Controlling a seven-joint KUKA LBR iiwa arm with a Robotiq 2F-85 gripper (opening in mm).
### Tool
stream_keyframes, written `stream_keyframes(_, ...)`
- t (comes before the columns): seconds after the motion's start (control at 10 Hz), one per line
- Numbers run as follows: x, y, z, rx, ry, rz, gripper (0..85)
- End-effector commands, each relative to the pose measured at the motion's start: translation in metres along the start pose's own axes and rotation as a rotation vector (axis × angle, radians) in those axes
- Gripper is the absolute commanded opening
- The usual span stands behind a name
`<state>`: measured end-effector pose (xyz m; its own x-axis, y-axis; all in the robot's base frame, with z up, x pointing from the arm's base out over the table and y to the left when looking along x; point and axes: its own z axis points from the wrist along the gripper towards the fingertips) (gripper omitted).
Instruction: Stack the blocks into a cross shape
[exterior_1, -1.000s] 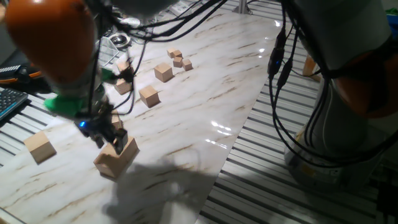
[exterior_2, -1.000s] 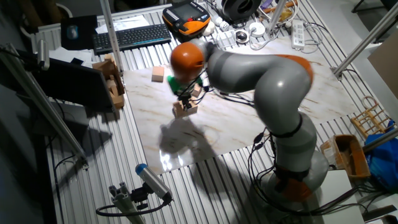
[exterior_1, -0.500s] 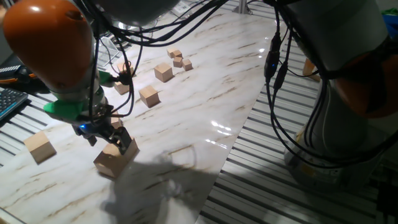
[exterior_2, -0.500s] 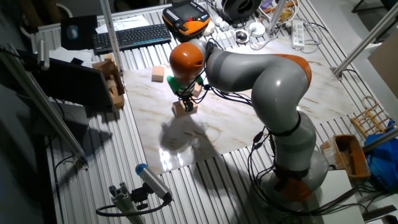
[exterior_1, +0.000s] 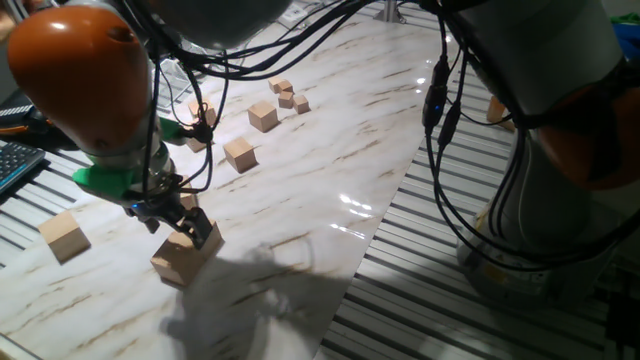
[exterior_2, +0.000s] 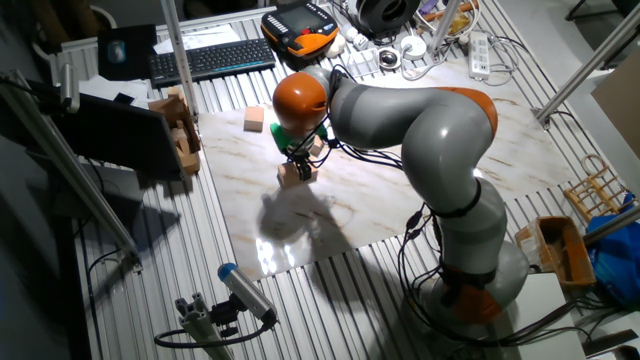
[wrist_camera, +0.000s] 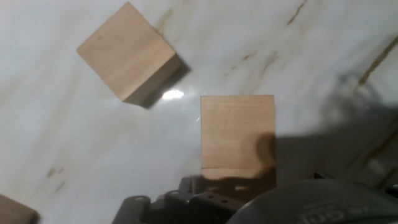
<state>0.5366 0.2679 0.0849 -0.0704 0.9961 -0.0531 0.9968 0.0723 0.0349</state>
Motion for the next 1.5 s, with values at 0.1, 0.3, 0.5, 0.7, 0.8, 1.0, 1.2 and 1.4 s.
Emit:
stream_keyframes(0.1, 0.000, 0.002, 0.006, 0.001, 0.006, 0.010, 85.0)
stream_keyframes(0.3, -0.001, 0.002, 0.010, 0.007, 0.002, 0.026, 85.0)
stream_keyframes(0.5, 0.000, 0.003, 0.015, 0.001, 0.009, 0.030, 85.0)
stream_keyframes(0.7, 0.000, 0.004, 0.021, -0.001, 0.011, 0.031, 85.0)
stream_keyframes(0.8, 0.000, 0.004, 0.024, -0.001, 0.012, 0.034, 85.0)
stream_keyframes(1.0, -0.001, 0.003, 0.028, -0.001, 0.014, 0.034, 85.0)
stream_keyframes(1.2, -0.001, 0.003, 0.032, -0.001, 0.017, 0.035, 85.0)
stream_keyframes(1.4, -0.002, 0.003, 0.034, -0.003, 0.021, 0.036, 85.0)
